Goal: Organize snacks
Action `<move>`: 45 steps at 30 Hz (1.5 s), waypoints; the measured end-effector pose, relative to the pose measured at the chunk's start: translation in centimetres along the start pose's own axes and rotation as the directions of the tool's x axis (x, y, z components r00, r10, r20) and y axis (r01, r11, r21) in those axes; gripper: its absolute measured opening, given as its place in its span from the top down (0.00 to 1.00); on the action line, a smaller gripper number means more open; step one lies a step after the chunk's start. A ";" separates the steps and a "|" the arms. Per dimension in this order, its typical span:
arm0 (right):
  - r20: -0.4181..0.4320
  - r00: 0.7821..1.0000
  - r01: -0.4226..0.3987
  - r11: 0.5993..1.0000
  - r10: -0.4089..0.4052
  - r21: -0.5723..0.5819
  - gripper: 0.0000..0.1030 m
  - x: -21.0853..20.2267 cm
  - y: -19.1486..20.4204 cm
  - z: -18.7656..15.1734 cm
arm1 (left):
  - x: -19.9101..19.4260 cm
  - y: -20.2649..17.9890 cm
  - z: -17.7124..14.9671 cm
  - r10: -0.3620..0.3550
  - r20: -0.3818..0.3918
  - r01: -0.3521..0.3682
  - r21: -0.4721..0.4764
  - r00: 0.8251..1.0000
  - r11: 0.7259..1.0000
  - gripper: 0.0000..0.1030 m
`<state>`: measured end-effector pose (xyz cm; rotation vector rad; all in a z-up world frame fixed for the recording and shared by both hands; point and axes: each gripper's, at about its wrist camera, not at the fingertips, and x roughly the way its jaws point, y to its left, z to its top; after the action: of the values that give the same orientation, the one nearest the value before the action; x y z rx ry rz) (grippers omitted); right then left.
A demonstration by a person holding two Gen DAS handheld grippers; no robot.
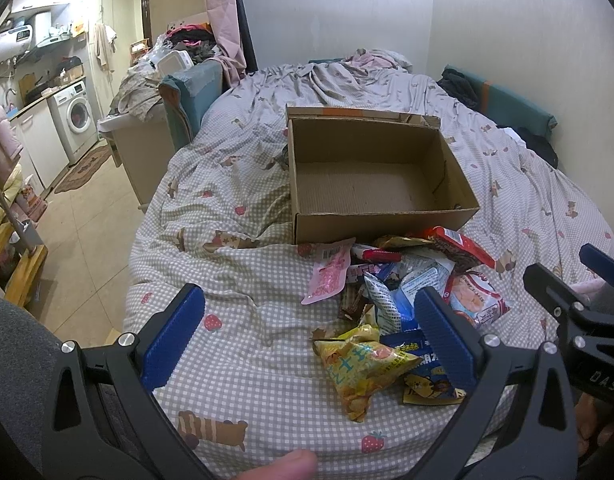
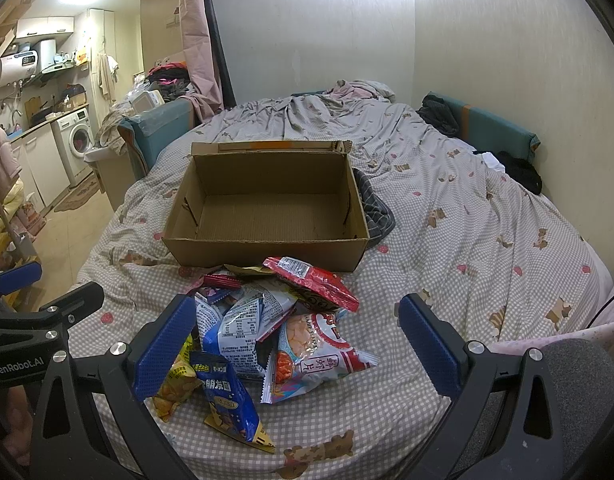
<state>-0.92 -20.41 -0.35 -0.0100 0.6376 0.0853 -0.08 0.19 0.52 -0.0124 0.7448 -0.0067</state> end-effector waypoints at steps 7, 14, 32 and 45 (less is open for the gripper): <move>-0.004 1.000 -0.001 1.000 0.001 0.006 0.00 0.3 -0.3 -0.3 | -0.1 0.0 0.1 0.000 0.001 0.000 0.000 1.000 1.000 0.00; -0.004 1.000 -0.001 1.000 0.001 0.004 0.00 0.2 -0.1 -0.1 | -0.2 0.0 0.2 -0.001 0.001 0.001 -0.001 1.000 1.000 0.00; -0.005 1.000 -0.001 1.000 0.001 -0.001 0.00 0.1 0.4 0.1 | -0.2 0.0 0.1 -0.002 0.001 0.002 -0.002 1.000 1.000 0.00; -0.022 1.000 -0.006 1.000 0.006 0.002 0.00 0.3 0.4 -0.3 | -0.1 0.0 -0.1 -0.002 -0.014 0.002 -0.011 1.000 1.000 0.00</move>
<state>-0.88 -19.99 -0.73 -0.0074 0.6600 0.0908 -0.19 0.24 0.55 -0.0237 0.7587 -0.0049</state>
